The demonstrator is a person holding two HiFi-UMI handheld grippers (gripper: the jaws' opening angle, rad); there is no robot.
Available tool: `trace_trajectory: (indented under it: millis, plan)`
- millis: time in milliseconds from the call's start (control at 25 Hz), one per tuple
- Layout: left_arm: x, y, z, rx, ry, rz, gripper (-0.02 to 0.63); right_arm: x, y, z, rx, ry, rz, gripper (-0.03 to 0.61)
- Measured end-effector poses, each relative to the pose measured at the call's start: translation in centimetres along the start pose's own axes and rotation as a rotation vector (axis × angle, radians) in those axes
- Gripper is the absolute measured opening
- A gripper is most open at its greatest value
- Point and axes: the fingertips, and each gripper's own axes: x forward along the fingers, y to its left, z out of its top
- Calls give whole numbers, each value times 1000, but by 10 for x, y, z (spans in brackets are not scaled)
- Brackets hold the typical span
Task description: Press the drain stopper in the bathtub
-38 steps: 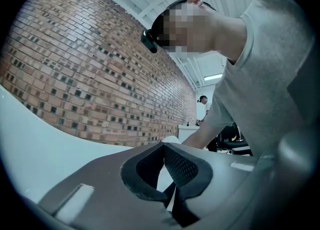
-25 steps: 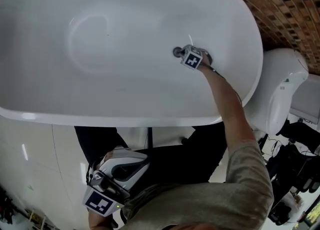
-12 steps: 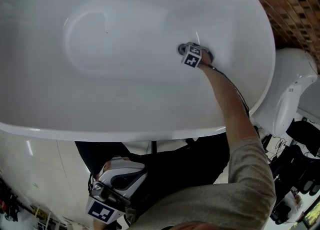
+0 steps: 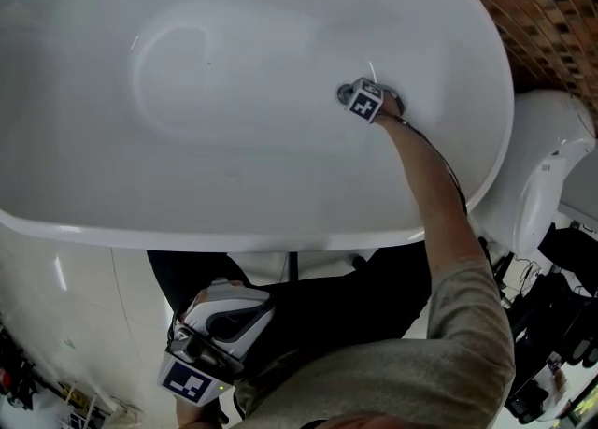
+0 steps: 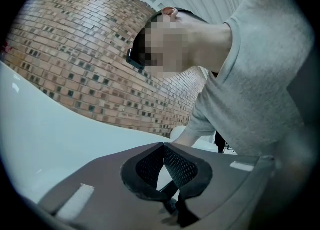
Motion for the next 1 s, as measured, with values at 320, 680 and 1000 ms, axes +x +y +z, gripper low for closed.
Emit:
trace_trajectory:
  millis: [320,680,1000]
  plan:
    - [-3,-24,41,98,-117,-52,0,-268,-61,67,186,-530,-202,0]
    - [-9,-87,51,97,-128,-125,0,-624,85,31,183,-1181,-423,0]
    - [-5,-120,95,196,-204,-157,0,-741,241,10,6,-1322,-636,0]
